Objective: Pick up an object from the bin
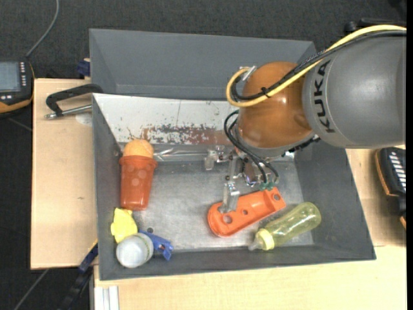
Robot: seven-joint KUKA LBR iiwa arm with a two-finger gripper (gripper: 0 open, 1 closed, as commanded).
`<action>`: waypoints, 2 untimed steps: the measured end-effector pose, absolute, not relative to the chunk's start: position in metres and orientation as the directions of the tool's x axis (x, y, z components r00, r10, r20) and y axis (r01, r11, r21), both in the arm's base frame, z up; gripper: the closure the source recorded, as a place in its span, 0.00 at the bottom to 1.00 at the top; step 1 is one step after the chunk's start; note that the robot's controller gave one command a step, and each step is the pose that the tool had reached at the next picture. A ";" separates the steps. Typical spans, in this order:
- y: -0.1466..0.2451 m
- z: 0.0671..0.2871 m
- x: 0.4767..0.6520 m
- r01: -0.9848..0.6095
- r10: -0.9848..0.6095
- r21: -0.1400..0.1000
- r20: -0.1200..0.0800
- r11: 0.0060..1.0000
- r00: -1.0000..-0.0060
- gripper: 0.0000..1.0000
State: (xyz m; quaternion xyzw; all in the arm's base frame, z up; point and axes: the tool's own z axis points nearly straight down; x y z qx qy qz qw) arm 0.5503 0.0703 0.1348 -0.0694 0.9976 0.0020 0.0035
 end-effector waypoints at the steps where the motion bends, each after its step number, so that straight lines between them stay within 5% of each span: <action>1: 0.060 0.128 0.556 -0.235 -0.235 0.002 -0.007 0.972 -0.972 0.00; 2: 0.100 0.168 0.561 -0.318 -0.318 0.000 -0.006 0.948 -0.948 0.00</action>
Offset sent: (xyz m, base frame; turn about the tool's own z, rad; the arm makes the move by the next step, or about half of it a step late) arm 0.0186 0.0780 0.0681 -0.2270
